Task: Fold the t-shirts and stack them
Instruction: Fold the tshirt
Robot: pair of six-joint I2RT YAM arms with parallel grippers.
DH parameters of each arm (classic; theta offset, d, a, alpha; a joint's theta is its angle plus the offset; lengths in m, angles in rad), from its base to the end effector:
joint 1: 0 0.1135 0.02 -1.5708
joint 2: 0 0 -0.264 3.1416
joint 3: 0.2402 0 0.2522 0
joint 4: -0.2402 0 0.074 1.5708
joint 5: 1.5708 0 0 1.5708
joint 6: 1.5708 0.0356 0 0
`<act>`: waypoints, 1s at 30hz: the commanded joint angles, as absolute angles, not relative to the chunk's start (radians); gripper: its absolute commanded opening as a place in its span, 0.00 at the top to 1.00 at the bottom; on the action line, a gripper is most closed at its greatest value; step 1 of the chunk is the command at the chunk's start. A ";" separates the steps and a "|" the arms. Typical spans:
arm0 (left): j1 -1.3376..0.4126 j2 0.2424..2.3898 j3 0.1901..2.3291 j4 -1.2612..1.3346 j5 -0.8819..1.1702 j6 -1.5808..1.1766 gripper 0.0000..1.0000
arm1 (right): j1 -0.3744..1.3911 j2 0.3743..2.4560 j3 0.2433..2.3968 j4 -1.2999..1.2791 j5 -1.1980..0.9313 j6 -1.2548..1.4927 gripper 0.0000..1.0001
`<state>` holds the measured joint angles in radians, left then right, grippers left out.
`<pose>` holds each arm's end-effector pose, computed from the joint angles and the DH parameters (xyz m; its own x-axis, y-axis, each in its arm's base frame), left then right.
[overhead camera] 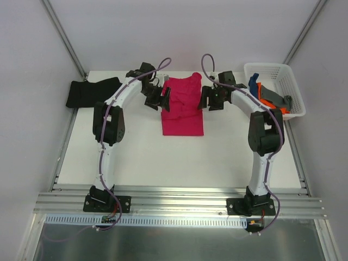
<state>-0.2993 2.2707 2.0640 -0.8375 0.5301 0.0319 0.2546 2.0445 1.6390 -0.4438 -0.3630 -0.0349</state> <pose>0.4674 -0.1631 0.2334 -0.8098 0.2787 -0.5163 0.5233 0.7410 -0.4209 0.4420 0.1281 0.2264 -0.7100 -0.2185 -0.6694 -0.4875 0.8385 0.2434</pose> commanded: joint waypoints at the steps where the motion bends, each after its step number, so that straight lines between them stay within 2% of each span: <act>1: -0.293 2.283 2.089 -0.858 0.486 0.026 0.21 | 0.249 2.060 1.697 -0.408 -0.341 -0.071 0.27; 3: -0.293 2.260 2.088 -0.854 0.460 0.022 0.20 | 0.250 2.027 1.695 -0.423 -0.339 -0.074 0.25; 9: -0.305 2.154 2.072 -0.844 0.440 0.014 0.22 | 0.247 1.889 1.571 -0.419 -0.399 -0.011 0.26; 12: -0.324 2.122 2.046 -0.844 0.480 0.005 0.27 | 0.258 1.853 1.513 -0.382 -0.451 0.067 0.35; 15: -0.345 2.111 2.026 -0.844 0.553 0.003 0.32 | 0.284 1.873 1.497 -0.354 -0.500 0.126 0.36; 22: -0.371 2.174 1.980 -0.844 0.678 -0.041 0.37 | 0.357 1.991 1.543 -0.339 -0.520 0.144 0.34; 30: -0.388 2.217 1.957 -0.842 0.713 -0.060 0.39 | 0.371 2.118 1.627 -0.347 -0.502 0.138 0.34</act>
<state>-0.3809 2.2120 1.9598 -0.8360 0.6624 -0.0395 0.3744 2.1059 1.5558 -0.3576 -0.4938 0.1276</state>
